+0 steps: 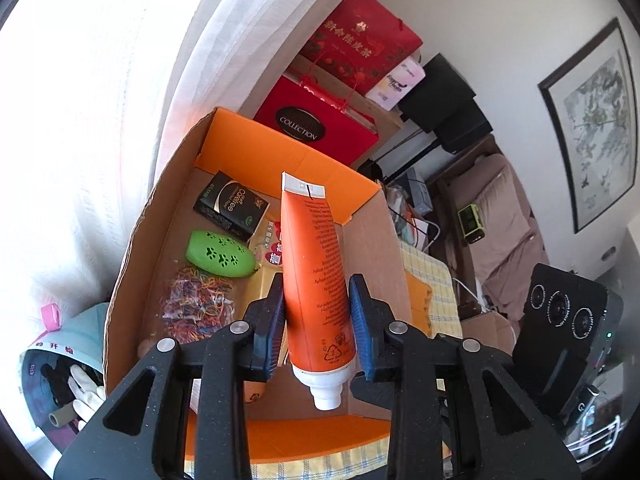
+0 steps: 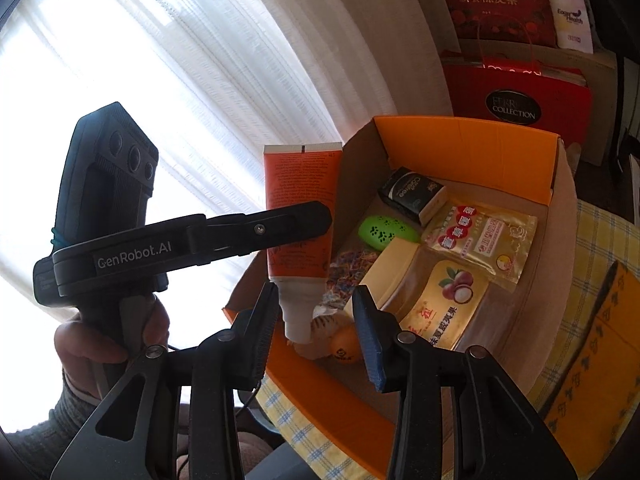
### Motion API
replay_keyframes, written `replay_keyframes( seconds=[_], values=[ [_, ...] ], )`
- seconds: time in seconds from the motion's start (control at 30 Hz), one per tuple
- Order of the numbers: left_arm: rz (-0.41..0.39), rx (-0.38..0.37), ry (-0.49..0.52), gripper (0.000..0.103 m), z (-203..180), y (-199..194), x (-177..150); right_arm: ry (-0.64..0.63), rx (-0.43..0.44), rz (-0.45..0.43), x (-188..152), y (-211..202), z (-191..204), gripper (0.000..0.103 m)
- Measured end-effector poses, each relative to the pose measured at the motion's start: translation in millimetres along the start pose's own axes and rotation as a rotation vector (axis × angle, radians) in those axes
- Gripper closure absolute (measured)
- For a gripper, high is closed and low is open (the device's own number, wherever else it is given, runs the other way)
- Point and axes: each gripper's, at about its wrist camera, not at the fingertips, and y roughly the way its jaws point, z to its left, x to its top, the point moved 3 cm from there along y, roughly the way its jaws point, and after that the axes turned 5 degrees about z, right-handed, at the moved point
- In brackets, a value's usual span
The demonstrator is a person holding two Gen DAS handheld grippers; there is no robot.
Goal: Organize objects
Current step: 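Carry the sunscreen tube over the tray with the left tool, then open the left tool to drop the sunscreen tube into the tray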
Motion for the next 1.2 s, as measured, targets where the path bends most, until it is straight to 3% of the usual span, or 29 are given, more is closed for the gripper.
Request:
replay_keyframes(
  seconds=[0.3,0.43,0.7,0.93,1.0,1.07,1.2],
  values=[
    [0.055,0.091,0.063,0.075,-14,42,37,0.029,-0.16,-0.037,14,-30,-38,0.063],
    [0.065,0.128,0.066,0.075,-22,58,48,0.032,-0.168,-0.038,20,-29,-46,0.063],
    [0.155,0.227,0.051,0.075,-31,103,63,-0.04,-0.262,-0.003,31,11,-41,0.063],
    [0.226,0.25,-0.024,0.075,-27,129,69,-0.022,-0.312,0.043,35,44,-56,0.067],
    [0.264,0.275,-0.022,0.075,-26,137,70,-0.012,-0.317,0.055,35,50,-63,0.07],
    [0.298,0.312,-0.016,0.075,-26,143,70,0.004,-0.315,0.064,35,53,-69,0.079],
    [0.364,0.378,0.003,0.075,-31,156,72,0.065,-0.25,0.065,34,52,-80,0.08]
  ],
)
